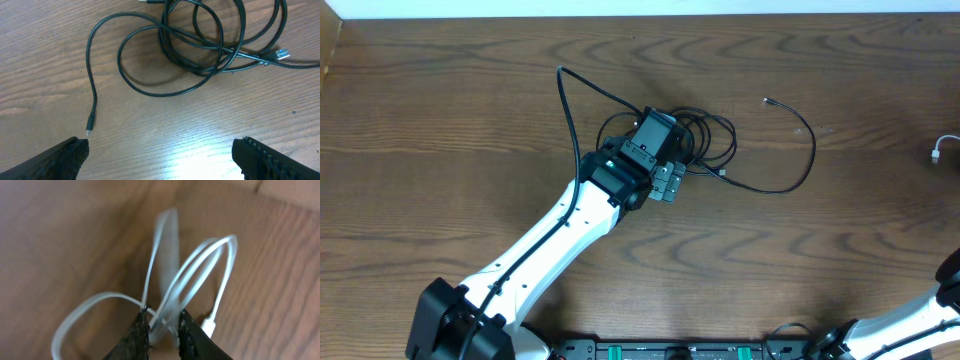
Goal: Untangle cables
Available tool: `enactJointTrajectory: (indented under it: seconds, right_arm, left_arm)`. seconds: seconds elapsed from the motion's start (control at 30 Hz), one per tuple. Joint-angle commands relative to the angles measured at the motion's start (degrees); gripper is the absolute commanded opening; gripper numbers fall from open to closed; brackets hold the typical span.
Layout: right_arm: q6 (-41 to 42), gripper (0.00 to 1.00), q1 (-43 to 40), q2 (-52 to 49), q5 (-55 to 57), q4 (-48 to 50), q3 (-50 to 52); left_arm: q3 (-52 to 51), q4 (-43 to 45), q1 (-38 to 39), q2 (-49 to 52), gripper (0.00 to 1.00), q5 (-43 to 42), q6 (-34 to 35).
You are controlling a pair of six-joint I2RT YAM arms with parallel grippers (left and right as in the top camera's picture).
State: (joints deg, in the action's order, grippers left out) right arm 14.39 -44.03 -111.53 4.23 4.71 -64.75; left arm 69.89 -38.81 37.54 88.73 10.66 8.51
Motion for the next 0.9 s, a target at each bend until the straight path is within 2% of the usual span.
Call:
enactJointTrajectory:
  seconds: [0.0, 0.03, 0.07, 0.2, 0.3, 0.4, 0.5, 0.87]
  right_arm:
    - [-0.31, 0.3, -0.28, -0.37, 3.15, -2.25, -0.55]
    - [-0.26, 0.4, -0.28, -0.35, 2.6, -3.45, -0.55]
    - [-0.26, 0.45, -0.26, -0.26, 1.2, -4.02, -0.57]
    - [-0.31, 0.58, -0.11, 0.63, -10.49, -5.7, -0.57]
    - [-0.2, 0.8, -0.07, 1.4, -21.42, -5.42, -0.57]
    - [2.51, 0.98, 0.26, 1.92, -25.42, -4.26, -0.57]
    - [5.29, 0.99, 0.42, 2.12, -22.6, -4.07, -0.59]
    - [5.27, 0.99, 0.42, 2.12, -9.68, -0.42, -0.59]
  left_arm:
    - [0.48, -0.2, -0.28, -0.37, 0.98, 0.55, -0.79]
    - [0.48, -0.2, -0.28, -0.37, 0.98, 0.55, -0.79]
    - [0.48, -0.2, -0.28, -0.37, 0.98, 0.55, -0.79]
    - [0.48, -0.2, -0.28, -0.37, 0.98, 0.55, -0.79]
    - [0.48, -0.2, -0.28, -0.37, 0.98, 0.55, -0.79]
    - [0.48, -0.2, -0.28, -0.37, 0.98, 0.55, -0.81]
    - [0.48, -0.22, -0.28, -0.37, 0.98, 0.55, -0.79]
    - [0.48, -0.2, -0.28, -0.37, 0.98, 0.55, -0.79]
